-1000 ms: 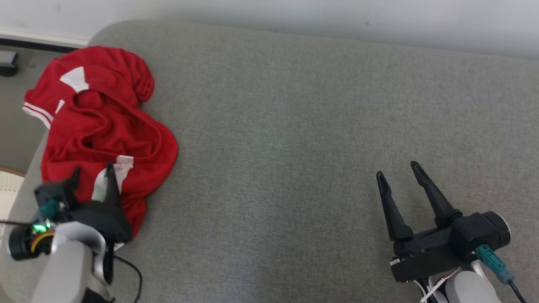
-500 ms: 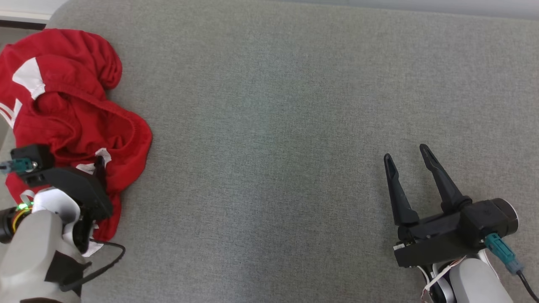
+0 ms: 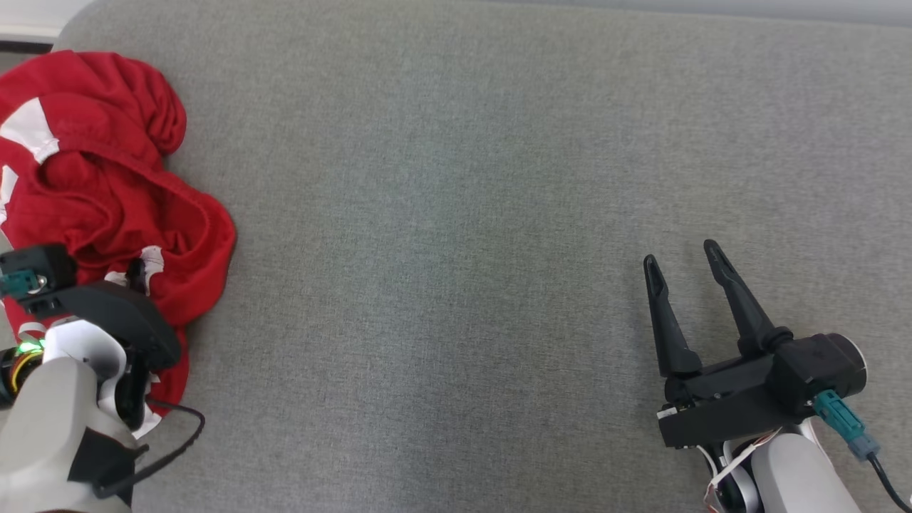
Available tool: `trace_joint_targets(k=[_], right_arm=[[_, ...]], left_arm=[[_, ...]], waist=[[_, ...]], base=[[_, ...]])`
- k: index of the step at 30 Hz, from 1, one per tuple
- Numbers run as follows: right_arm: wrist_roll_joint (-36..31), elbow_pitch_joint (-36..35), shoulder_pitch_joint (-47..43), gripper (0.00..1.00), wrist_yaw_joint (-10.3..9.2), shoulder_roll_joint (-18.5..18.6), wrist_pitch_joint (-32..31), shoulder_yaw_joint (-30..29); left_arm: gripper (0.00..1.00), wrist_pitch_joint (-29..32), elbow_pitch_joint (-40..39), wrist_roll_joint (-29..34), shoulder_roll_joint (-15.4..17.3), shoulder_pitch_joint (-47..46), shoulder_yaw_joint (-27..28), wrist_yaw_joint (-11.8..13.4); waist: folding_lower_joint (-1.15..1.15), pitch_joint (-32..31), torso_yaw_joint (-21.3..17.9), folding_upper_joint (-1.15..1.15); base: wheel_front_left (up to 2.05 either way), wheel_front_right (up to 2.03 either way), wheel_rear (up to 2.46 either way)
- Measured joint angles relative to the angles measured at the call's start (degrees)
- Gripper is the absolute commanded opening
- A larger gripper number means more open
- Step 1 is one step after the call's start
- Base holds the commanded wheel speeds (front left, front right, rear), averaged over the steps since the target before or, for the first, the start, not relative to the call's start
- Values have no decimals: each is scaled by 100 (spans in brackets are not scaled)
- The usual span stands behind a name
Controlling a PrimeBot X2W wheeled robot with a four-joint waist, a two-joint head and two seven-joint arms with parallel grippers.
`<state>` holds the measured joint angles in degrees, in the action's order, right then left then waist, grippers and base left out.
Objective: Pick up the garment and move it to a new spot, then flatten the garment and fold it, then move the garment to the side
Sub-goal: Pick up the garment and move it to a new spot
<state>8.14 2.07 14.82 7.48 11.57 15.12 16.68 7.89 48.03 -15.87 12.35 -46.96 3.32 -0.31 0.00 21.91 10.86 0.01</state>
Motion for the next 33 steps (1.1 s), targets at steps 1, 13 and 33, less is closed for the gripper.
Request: trace_joint_targets(k=[1,13,33], right_arm=[[8,14,-1,100,0,-21,1,8],[92,147,-321,100,0,-225,0,-97],[135,264,-784,100,0,-414,1,-51]], left_arm=[[0,-122,-83,-1,-10,56,2,0],[0,-301,-1481,-353,-299,951,16,-219],[0,112,-3758,-1532,-927,2030,-552,93]], waist=[[0,-33,-16,0],[0,-708,-238,0],[-1,-1825,-1319,-1]], base=[[0,0,0],[0,0,0],[0,0,0]])
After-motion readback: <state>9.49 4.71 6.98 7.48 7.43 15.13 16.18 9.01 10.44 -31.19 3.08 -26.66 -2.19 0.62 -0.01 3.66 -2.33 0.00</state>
